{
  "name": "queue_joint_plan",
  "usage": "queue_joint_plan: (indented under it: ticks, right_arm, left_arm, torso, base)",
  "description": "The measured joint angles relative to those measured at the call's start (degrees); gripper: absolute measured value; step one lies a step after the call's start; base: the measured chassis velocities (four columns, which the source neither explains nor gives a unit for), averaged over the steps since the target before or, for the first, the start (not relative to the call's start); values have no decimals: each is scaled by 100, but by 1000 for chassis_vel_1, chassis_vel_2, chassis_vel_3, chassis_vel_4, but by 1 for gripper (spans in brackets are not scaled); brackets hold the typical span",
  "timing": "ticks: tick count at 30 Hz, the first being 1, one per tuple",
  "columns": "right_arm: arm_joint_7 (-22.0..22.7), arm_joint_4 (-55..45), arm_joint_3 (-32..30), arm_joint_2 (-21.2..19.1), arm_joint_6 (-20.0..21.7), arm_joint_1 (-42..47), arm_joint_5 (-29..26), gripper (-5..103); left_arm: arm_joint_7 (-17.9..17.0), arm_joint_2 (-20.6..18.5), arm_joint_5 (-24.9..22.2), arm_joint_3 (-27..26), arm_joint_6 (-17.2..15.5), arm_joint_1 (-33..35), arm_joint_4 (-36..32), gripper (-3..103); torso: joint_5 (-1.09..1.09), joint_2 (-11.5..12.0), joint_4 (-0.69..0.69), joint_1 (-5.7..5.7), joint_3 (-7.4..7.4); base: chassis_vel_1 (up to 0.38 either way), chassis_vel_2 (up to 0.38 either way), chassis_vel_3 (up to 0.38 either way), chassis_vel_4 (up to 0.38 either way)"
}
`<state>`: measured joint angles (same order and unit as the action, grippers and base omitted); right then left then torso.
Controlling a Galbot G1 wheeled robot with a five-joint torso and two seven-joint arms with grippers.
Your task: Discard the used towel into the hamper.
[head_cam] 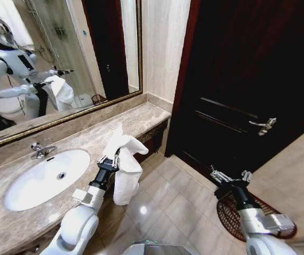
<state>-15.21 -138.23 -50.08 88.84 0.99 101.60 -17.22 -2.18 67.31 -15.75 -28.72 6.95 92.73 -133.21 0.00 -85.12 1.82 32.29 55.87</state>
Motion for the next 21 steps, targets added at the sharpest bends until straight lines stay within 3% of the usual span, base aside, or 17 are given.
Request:
queue_joint_plan:
  ticks: [21]
  right_arm:
    - [158,-127,88,16,360,-284,36,100]
  left_arm:
    - [-55,-136,-178,-86,-31,-47,-56,7]
  torso:
    - [1,0,0,0,0]
  base:
    - [43,-42,-53,39]
